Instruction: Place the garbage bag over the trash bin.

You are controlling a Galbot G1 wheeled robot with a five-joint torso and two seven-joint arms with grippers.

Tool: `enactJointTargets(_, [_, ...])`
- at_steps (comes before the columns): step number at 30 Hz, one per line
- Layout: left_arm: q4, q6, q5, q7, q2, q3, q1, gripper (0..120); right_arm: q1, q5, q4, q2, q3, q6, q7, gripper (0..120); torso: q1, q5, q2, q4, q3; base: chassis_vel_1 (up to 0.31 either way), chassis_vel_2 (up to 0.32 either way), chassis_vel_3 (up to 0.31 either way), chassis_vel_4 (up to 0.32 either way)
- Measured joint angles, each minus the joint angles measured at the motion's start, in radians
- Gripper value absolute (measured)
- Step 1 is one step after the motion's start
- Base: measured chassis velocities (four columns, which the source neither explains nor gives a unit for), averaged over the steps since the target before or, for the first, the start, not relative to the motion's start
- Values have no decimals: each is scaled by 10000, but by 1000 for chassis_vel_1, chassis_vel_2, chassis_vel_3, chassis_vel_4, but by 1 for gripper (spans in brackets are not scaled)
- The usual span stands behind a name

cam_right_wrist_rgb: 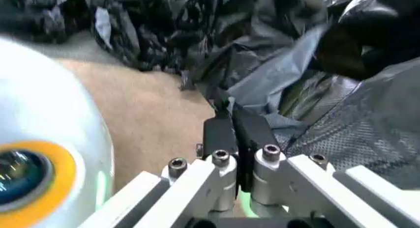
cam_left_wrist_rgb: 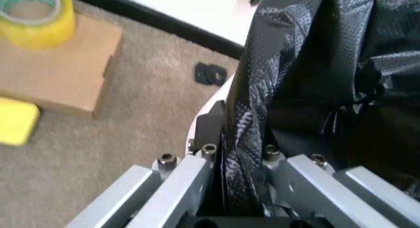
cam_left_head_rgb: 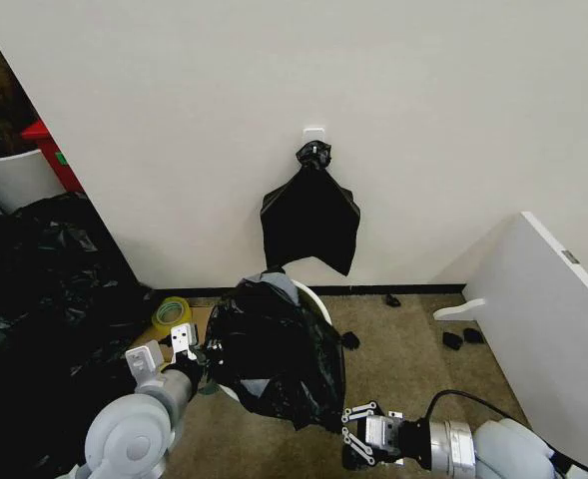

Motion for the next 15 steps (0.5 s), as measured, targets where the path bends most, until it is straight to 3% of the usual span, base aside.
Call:
enactJointTargets(8, [-400,502,-851,-607,-45,8,-68,0,517,-2041,-537,417,-303,113,813,0,0,3,0,0,0,0,0,0,0])
enactJointTargets(11, [-444,633,-924,-735,-45,-19,-30,0,554,-2979,-744,567,-417,-8,1819,0,0,2,0,0,0,0,0,0,0])
enactJointTargets(15, [-426,638,-924,-761,-81,-18,-18,0,508,-3193,-790,600,-416,-68,2115,0,0,3,0,0,0,0,0,0,0])
